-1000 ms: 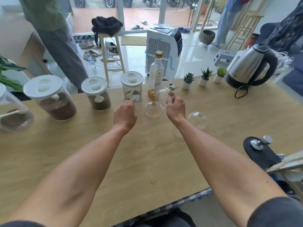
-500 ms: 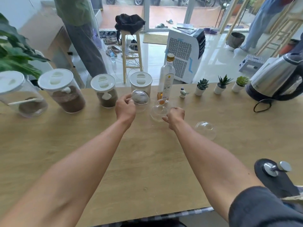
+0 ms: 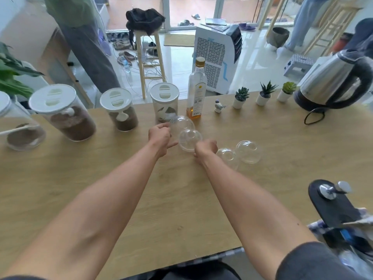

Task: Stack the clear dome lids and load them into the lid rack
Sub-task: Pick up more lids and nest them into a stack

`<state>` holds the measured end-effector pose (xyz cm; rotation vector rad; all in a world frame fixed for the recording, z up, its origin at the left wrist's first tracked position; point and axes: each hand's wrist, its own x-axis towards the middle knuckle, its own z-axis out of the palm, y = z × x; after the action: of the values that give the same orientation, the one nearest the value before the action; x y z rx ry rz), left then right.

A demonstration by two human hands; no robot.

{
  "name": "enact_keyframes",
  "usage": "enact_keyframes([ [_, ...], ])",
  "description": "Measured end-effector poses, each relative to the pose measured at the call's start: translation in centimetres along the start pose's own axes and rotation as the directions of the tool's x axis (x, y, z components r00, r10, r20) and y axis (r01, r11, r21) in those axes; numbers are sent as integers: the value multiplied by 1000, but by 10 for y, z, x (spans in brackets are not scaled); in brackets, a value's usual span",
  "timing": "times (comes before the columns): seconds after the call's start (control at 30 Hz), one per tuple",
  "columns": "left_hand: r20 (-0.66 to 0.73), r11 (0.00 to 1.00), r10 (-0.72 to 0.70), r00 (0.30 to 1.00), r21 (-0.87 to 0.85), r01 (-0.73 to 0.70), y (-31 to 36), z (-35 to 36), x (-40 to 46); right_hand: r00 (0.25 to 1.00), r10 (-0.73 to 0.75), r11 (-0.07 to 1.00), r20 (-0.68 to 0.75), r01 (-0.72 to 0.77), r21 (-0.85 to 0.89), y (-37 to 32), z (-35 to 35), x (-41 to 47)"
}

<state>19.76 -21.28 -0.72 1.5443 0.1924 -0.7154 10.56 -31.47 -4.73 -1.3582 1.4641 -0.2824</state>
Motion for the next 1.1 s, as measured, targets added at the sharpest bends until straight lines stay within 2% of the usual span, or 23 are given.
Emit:
enact_keyframes([
  [0.07, 20, 1000, -19, 1000, 20, 19, -3, 5, -1, 988, -153, 975, -11, 149, -166, -5, -12, -13],
  [0.13, 52, 999, -20, 998, 32, 19, -5, 11, -5, 939, -344, 894, -7, 325, -308, -7, -28, -24],
  [0.23, 74, 999, -12, 997, 47, 8, -8, 18, -7, 806, -591, 689, 22, 519, -505, 0, -50, -33],
  [0.3, 69, 998, -32, 997, 55, 28, -12, 20, -6, 757, -652, 578, 54, 542, -611, 12, -63, -29],
  [0.4, 59, 994, -65, 996, 92, 59, -20, 20, -2, 775, -627, 507, 84, 488, -711, 36, -77, -23],
  [0.57, 70, 990, -98, 993, 110, 90, -32, 19, -2, 840, -531, 504, 112, 419, -755, 73, -86, -20],
  [0.73, 87, 978, -57, 995, 206, 38, -42, 12, 3, 871, -483, 600, 92, 405, -690, 78, -88, -17],
  [0.97, 56, 961, 12, 998, 275, -27, -40, 8, 6, 788, -610, 631, 82, 546, -551, 58, -86, -19],
  [1.1, 10, 905, 113, 994, 411, -107, -46, -1, 16, 701, -685, 545, 197, 673, -500, 28, -61, -16],
])
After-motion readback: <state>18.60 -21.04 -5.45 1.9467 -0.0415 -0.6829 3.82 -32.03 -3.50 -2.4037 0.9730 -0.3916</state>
